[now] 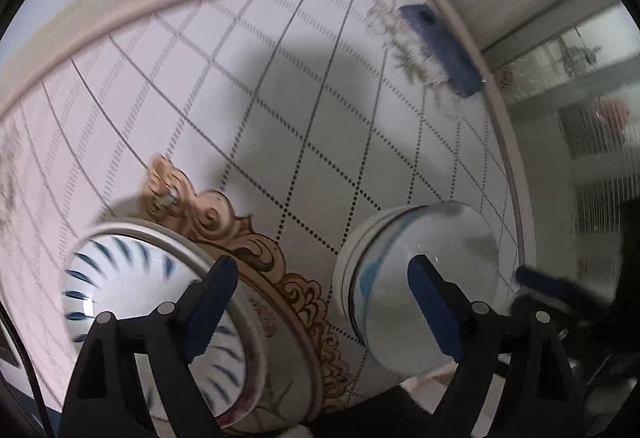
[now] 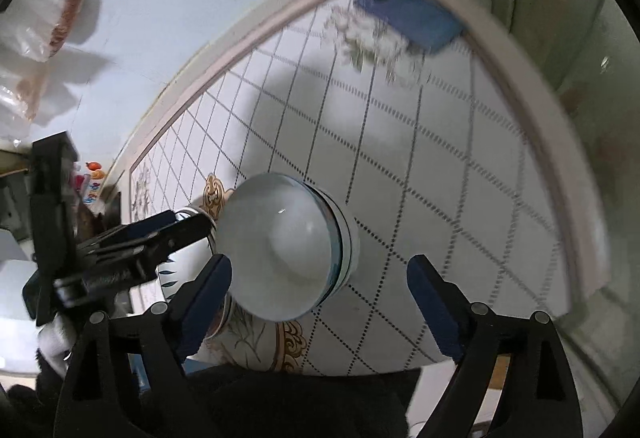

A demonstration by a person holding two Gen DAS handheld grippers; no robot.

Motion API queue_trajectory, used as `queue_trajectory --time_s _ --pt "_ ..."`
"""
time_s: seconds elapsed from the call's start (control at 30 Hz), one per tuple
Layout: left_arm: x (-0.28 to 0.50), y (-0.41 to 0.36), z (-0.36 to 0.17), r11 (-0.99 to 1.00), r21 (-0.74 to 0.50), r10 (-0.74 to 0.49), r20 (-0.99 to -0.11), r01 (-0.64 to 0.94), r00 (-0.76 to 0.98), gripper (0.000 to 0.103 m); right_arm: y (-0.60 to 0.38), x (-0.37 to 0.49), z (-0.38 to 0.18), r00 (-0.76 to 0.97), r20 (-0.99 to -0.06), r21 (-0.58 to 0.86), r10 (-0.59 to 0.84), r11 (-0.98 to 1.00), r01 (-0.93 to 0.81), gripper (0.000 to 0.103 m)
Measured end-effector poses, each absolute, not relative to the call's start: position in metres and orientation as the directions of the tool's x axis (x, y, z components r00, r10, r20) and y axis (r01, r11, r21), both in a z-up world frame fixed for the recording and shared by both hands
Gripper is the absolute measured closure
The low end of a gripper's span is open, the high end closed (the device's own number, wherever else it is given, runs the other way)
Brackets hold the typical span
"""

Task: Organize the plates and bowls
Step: 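Grasp the blue-dotted bowl rim with both tools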

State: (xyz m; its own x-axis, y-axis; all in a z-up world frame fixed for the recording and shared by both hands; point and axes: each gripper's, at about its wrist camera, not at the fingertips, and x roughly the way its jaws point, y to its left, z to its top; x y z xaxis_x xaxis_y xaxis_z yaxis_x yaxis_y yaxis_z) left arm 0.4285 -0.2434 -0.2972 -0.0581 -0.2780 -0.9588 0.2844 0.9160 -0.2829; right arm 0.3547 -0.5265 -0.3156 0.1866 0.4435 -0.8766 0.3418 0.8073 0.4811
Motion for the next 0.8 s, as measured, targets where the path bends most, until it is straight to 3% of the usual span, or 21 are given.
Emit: queue_trajectory --time_s 0.27,0.4,0.47,0.5,0.6,0.8 --pt "0.435 -0.265 -0.337 0.883 -0.394 -0.352 -0.915 0.254 -0.196 0.018 -0.523 0.355 -0.394 0.16 -0.761 0.631 0.629 0.662 0.404 0.011" --pt "0.433 -0.274 -0.351 0.867 -0.43 -0.373 -0.895 0.254 -0.243 0.025 -0.522 0.354 -0.416 0.183 -0.708 0.681 0.683 0.59 0.433 0.012" --pt "0.432 -0.276 -0.356 0.859 -0.451 -0.39 -0.884 0.242 -0.259 0.037 -0.522 0.354 -0.425 0.191 -0.693 0.692 0.696 0.566 0.449 0.018" --pt "0.432 -0.277 -0.359 0.856 -0.461 -0.4 -0.878 0.235 -0.265 0.047 -0.522 0.354 -0.428 0.196 -0.687 0.696 0.699 0.557 0.452 0.024" --pt "0.428 -0.278 -0.358 0.852 -0.468 -0.41 -0.876 0.236 -0.254 0.052 -0.52 0.353 -0.436 0.208 -0.686 0.699 0.697 0.551 0.456 0.052" --pt "0.425 -0.277 -0.353 0.87 -0.432 -0.385 -0.896 0.238 -0.221 0.054 -0.516 0.351 -0.434 0.22 -0.696 0.692 0.684 0.555 0.462 0.052"
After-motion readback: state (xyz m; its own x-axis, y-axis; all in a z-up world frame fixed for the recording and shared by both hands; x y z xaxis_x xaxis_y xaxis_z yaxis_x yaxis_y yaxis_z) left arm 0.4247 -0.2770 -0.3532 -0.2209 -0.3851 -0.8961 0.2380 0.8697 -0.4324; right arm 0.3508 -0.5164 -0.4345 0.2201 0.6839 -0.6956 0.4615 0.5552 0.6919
